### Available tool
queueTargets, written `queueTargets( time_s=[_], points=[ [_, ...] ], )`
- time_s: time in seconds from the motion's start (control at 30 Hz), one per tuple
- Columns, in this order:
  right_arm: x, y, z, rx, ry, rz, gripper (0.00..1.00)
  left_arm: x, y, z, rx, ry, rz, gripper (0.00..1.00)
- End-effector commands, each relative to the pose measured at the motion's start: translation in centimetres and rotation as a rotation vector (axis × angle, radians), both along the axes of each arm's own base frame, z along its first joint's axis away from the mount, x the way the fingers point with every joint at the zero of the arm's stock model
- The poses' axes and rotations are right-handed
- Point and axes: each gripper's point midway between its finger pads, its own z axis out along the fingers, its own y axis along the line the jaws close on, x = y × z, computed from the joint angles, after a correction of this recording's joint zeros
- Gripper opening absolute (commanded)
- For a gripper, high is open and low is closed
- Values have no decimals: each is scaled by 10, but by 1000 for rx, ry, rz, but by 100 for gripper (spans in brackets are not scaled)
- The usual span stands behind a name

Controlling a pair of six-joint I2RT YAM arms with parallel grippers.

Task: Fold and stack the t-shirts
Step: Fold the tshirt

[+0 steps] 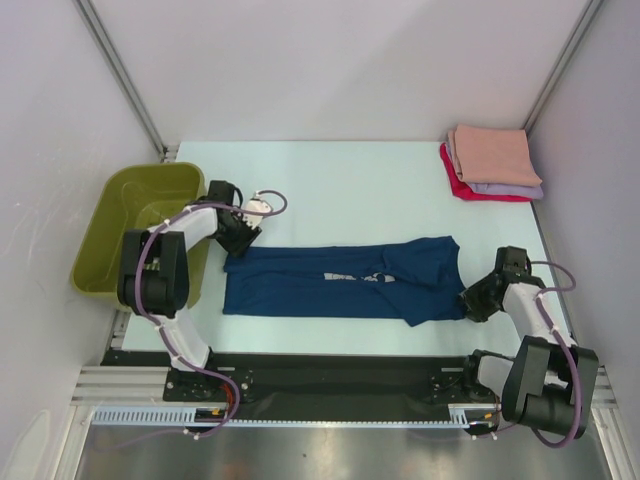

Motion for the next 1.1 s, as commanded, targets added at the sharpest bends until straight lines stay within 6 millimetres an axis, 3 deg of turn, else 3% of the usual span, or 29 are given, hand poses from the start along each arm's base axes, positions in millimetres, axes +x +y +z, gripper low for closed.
queueTargets(
  time_s=[0.0,0.07,0.1,0.17,0.2,0.37,0.5,0.57,0.6,0.8,0.83,0.87,1.03,1.07],
  points=[
    [17,-2,0,7,-63,-32,36,-13,-1,-11,-7,30,-20,45],
    [17,-7,-5,-19,-52,-26,22,-18,-1,-15,-3,38,-25,32],
    [17,-8,-7,-26,-47,-24,17,-21,-1,-16,-5,45,-28,18],
    [20,-9,-13,-28,-37,-8,1,-30,-4,-15,-24,66,-42,6],
    [26,-11,-14,-34,-55,-5,0,-34,-5,-13,-32,74,-48,0],
    [62,-18,-15,-37,-109,13,0,-67,-17,-9,-97,131,-107,0],
    [120,-30,1,-70,-196,49,0,-101,-28,-10,-151,199,-177,0],
    [144,-25,-3,-66,-204,93,0,-116,-32,-13,-160,228,-218,1],
    [166,-26,2,-82,-226,123,0,-123,-35,-12,-175,243,-239,1],
    [239,14,9,-90,-273,268,0,-137,-58,-1,-246,275,-301,3],
    [264,17,24,-96,-322,277,0,-139,-64,1,-246,275,-315,3],
    [272,21,9,-91,-293,290,0,-141,-67,1,-249,278,-321,4],
    [334,44,-1,-75,-285,354,0,-156,-98,1,-313,330,-357,9],
    [364,47,4,-76,-326,364,0,-160,-106,0,-340,355,-363,9]
  ],
)
